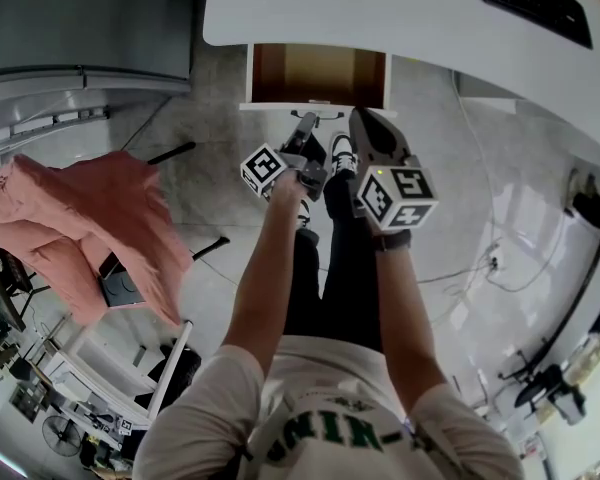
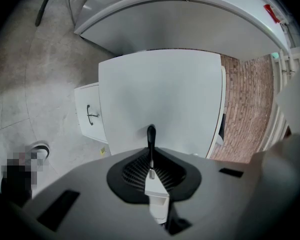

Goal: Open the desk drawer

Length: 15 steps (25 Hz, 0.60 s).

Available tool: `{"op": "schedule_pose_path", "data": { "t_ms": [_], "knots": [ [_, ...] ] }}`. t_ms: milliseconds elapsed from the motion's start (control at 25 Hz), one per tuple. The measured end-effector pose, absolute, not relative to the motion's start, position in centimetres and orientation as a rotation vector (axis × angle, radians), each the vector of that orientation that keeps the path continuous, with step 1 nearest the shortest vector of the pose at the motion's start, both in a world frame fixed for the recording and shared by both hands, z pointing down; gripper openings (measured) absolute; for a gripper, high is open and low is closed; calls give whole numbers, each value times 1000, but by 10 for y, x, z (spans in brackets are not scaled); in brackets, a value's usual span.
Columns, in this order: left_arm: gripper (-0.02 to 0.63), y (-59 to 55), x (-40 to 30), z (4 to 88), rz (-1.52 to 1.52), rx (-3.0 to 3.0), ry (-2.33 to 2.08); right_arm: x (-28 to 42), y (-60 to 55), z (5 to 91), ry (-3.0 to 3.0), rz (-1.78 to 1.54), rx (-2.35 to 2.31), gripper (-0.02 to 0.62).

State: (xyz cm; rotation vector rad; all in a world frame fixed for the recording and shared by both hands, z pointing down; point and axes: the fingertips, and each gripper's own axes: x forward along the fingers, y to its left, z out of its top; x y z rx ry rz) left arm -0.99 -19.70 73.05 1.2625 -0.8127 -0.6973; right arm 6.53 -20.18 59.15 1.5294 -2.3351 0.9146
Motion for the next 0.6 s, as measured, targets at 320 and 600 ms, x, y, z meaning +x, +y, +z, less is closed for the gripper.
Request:
{"op": "schedule_pose_path", "data": {
  "t_ms": [320, 600],
  "knots": [
    [20, -177, -8, 731, -709, 1253, -810, 67, -194, 593, -2328, 920, 1527, 3],
    [20, -158, -9, 733, -708, 1241, -811, 74, -191, 593, -2317, 910, 1530, 3]
  ]
}}
